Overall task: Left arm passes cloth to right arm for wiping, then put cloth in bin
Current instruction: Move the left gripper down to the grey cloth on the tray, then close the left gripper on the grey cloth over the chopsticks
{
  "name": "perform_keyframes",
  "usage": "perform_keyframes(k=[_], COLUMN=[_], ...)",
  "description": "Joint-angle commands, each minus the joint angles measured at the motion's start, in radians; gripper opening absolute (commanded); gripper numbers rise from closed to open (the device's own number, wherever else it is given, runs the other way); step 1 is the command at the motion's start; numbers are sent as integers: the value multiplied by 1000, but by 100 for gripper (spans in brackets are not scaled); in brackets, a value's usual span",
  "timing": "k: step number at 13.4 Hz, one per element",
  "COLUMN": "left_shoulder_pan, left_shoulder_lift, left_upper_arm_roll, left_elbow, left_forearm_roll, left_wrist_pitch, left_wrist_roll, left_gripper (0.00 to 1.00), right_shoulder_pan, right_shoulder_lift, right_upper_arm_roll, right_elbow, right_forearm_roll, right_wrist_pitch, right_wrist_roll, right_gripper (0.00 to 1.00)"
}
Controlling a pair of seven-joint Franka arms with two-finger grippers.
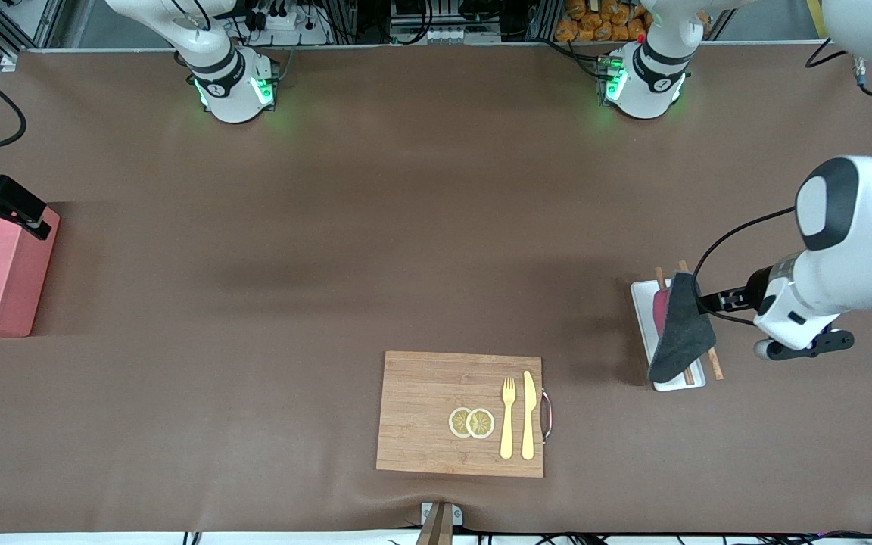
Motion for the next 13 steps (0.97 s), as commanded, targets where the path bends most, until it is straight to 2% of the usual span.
perform_keyframes(k=[1,10,11,13], left_shoulder_pan=[1,7,5,7], left_shoulder_lift=[-10,51,62,71], left_upper_arm_roll=[-4,-5,-5,-5], left_elbow=[-19,-40,-39,-39], left_forearm_roll=[59,59,59,57], left_wrist_pitch=[10,58,61,71], left_wrist_roll=[-28,-83,-83,-83], left_gripper=[100,100,91,84], right_shoulder_pan=[-13,-20,-22,-19], right_shoulder_lift=[14,17,19,28], right_upper_arm_roll=[3,1,1,1], right_elbow=[14,10,8,10], right_forearm_roll=[6,5,5,5], right_wrist_pitch=[-8,-11,-11,-9], right_wrist_roll=[-24,-27,-29,-27], right_gripper=[100,100,100,100])
